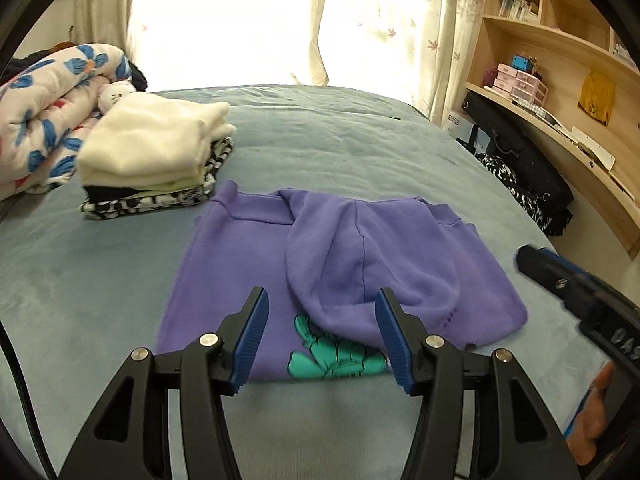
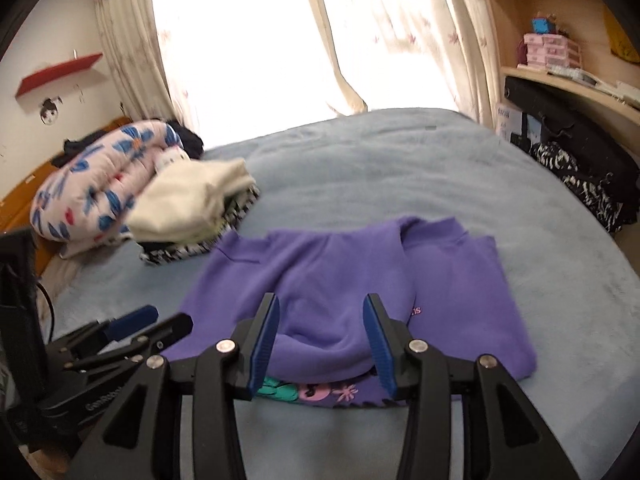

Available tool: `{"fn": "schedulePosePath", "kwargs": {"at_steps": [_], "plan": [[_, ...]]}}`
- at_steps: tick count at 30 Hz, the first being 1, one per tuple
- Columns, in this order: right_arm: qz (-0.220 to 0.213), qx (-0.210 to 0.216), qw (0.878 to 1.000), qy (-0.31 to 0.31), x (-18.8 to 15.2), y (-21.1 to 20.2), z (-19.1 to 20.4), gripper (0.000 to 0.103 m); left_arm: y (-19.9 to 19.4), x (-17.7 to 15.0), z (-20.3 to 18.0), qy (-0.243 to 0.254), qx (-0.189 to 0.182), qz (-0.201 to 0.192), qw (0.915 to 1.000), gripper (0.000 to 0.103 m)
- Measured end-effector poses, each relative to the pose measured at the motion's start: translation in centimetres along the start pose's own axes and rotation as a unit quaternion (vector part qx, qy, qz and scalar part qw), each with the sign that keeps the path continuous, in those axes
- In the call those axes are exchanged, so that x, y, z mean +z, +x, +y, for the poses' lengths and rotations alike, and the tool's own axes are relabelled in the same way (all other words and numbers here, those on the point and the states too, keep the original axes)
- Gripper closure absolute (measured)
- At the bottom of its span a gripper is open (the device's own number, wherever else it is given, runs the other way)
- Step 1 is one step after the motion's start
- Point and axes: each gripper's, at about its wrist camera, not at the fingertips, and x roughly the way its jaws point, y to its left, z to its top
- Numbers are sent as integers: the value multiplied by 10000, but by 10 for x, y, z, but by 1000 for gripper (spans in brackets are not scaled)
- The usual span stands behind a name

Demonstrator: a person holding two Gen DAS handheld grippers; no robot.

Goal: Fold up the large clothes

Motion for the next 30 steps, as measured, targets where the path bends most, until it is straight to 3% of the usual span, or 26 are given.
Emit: {"fn": "schedulePosePath", "kwargs": {"at_steps": [12,15,17,23,30], "plan": [[-388,-60,9988,-293,-9,-104,21,56,-76,-30,4,-67,-67,86,9999,46],[-445,-107,9977,-508,-18,-122,29,42,-83,-38,4,-23,-75,122,9999,46],[-532,-196,9961,-675,-24,-127,34,39,-85,-43,4,25,-60,175,9998,43],[-267,-737,9918,-1006,-45,-101,39,38,-71,-59,11,10,77,470,9989,40],[215,-1021,9930,-553,-71,-49,11,38,-36,-73,31,-312,46,928,9952,40]]}}
